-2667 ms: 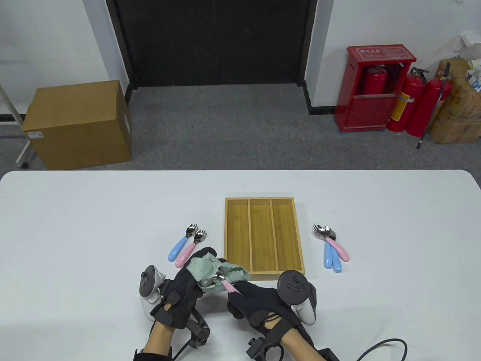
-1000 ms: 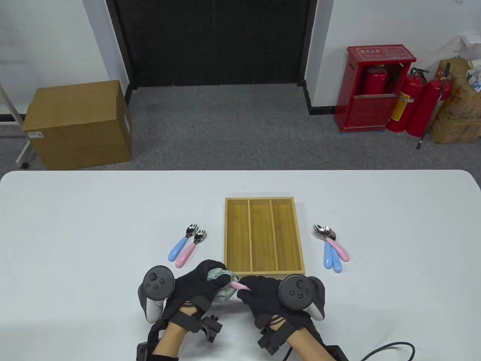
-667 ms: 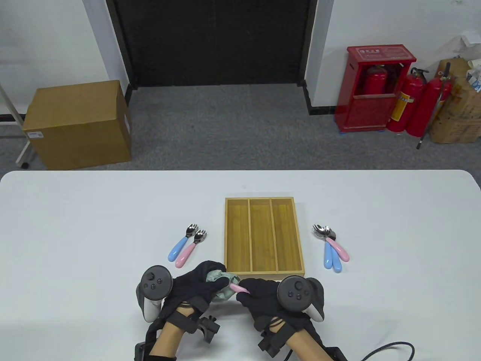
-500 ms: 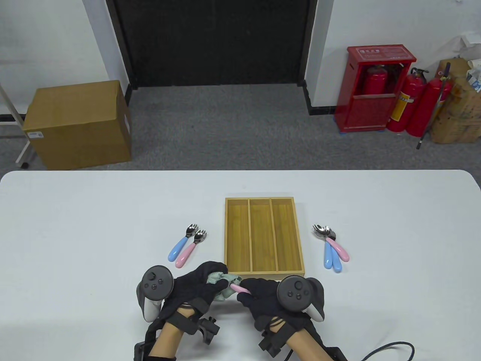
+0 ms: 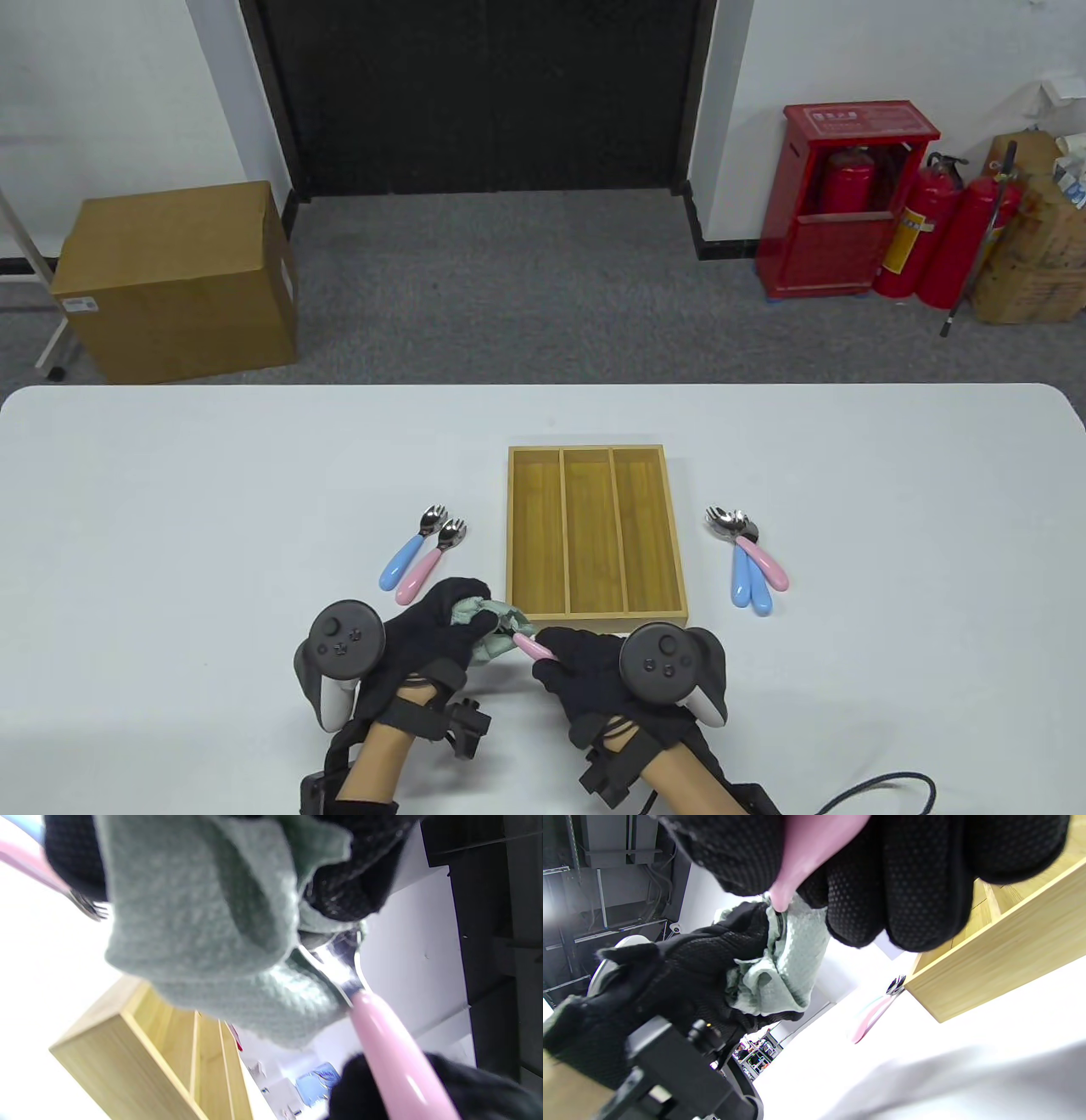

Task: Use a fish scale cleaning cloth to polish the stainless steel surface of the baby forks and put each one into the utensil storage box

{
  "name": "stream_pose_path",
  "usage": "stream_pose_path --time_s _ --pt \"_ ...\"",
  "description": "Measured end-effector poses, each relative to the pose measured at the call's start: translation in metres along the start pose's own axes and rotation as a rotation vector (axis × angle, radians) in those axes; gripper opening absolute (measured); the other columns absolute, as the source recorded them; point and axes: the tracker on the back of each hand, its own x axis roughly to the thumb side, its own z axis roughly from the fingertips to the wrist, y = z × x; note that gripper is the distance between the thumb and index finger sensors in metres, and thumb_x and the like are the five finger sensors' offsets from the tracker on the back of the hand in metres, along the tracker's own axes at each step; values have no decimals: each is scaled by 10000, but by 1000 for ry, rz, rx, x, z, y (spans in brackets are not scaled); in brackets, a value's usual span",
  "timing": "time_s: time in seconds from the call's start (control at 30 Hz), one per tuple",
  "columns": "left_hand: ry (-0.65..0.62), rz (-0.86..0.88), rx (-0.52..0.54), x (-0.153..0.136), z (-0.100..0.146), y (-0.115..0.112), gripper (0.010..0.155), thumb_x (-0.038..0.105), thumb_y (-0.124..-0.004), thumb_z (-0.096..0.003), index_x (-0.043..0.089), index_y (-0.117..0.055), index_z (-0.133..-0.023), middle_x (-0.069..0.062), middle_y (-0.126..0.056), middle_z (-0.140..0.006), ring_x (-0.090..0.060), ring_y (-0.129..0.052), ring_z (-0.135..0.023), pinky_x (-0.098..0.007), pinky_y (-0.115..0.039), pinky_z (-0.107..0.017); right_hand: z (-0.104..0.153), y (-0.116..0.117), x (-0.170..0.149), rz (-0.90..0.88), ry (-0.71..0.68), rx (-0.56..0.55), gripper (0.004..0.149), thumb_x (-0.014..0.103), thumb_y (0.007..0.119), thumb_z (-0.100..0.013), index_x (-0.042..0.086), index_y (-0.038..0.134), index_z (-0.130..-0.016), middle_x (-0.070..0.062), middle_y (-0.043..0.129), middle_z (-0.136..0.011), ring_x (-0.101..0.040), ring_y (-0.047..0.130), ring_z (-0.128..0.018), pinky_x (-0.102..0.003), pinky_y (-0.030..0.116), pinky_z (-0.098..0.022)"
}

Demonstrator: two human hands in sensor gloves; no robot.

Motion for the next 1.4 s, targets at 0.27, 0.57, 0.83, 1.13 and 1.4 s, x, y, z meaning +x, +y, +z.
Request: stream_pose_path --time_s 0.27,0.57,0.83,1.13,1.4 --pt "51 156 -17 -19 -1 5 462 372 -929 -417 205 -857 -841 -31 -1018 -659 -194 -1092 -438 -453 -882 -382 1 -2 -7 -34 34 -1 482 339 814 -412 45 830 -794 -230 960 -599 -415 954 -428 -618 742 -375" --pt "56 127 4 -19 0 7 465 378 -920 -432 208 -837 -858 -32 -1005 -684 -196 -1086 -464 -456 -877 -396 -1 -21 -17 -75 73 -62 478 335 820 -410 44 836 -789 -233 962 -598 -421 954 -428 -622 739 -377" --pt "61 100 12 -23 0 10 476 379 -912 -447 207 -819 -881 -44 -991 -719 -216 -1079 -502 -472 -864 -417 -12 -71 -63 96 309 -304 462 357 838 -421 68 854 -781 -224 969 -628 -441 947 -473 -635 724 -407" --pt "70 115 -21 -27 -3 8 495 404 -894 -470 198 -794 -909 -59 -974 -754 -233 -1069 -538 -484 -852 -436 -38 -83 -105 312 618 -342 443 371 837 -422 97 881 -766 -245 803 -848 -500 793 -698 -674 603 -532" --pt "73 139 -45 -28 -4 7 516 454 -874 -491 190 -781 -924 -71 -964 -773 -246 -1062 -557 -492 -843 -445 -60 -70 -114 388 721 -291 441 372 836 -424 92 892 -761 -252 647 -965 -525 637 -826 -690 492 -606"
